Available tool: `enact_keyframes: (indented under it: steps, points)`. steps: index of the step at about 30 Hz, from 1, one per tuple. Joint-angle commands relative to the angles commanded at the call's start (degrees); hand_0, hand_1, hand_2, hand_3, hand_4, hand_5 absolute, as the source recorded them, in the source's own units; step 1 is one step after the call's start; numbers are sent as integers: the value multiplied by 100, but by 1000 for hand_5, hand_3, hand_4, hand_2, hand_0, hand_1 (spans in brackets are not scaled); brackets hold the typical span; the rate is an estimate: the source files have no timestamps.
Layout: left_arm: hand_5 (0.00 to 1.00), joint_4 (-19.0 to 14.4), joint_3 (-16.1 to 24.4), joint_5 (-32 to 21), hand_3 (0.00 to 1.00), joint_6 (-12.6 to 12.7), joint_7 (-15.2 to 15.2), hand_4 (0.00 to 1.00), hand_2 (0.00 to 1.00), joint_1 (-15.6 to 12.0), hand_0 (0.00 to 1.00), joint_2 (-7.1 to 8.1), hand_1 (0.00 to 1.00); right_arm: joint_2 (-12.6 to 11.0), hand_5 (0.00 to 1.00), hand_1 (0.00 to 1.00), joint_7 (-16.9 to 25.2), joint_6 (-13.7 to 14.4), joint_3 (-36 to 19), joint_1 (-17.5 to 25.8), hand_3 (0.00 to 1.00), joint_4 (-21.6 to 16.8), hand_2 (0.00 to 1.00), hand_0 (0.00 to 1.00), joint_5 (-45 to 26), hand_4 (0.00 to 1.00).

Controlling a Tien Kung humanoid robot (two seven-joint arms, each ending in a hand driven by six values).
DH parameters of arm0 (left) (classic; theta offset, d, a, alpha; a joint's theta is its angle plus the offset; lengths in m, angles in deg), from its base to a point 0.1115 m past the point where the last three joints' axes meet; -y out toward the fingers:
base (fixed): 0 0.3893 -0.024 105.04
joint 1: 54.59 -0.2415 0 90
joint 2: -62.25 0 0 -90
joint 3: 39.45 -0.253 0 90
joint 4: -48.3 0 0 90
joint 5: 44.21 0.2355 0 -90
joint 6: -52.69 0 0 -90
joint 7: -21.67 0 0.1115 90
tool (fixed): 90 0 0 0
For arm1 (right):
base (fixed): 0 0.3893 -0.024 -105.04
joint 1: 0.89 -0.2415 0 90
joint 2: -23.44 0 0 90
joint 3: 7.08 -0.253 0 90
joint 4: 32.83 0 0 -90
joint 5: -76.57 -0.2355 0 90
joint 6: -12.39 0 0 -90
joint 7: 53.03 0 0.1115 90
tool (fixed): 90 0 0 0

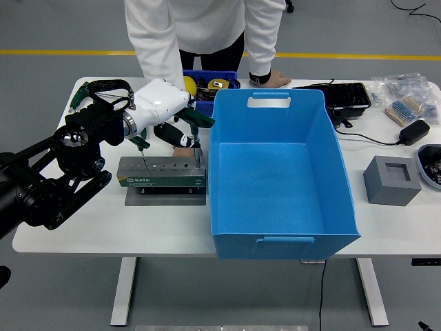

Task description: Lift tool from toolbox,place it in box,lift tool from toolbox,place it in box

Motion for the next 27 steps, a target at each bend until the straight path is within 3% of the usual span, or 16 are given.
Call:
enact_keyframes:
  steps: [3,4,10,11,16,27]
  points:
    - [788,43,28,0,398,54,65,998,281,-43,476,8,313,-10,812,668,3,4,-41,-26,656,0,718,733,27,918]
    - [821,56,28,0,350,72,86,998,247,-51,409,5,248,-13,811,668,2,0,-38,-30,655,0,718,732,32,917]
    - [821,159,46,0,350,189,203,998,247,-103,409,-82,248,-30,811,668,0,-10,-52,-42,655,0,718,732,83,917]
    - [828,186,52,0,314,204,229,998,221,-117,367,-100,220,-32,811,668,4,-11,-51,-46,655,0,717,733,84,917]
    - [847,251,64,0,297,349,375,998,217,-162,350,-185,211,-40,811,668,2,-15,-62,-58,655,0,717,733,107,916]
    - [860,298,43,0,288,392,548,998,211,-83,339,-389,200,-47,811,667,-18,-16,-36,-49,655,0,717,733,112,916]
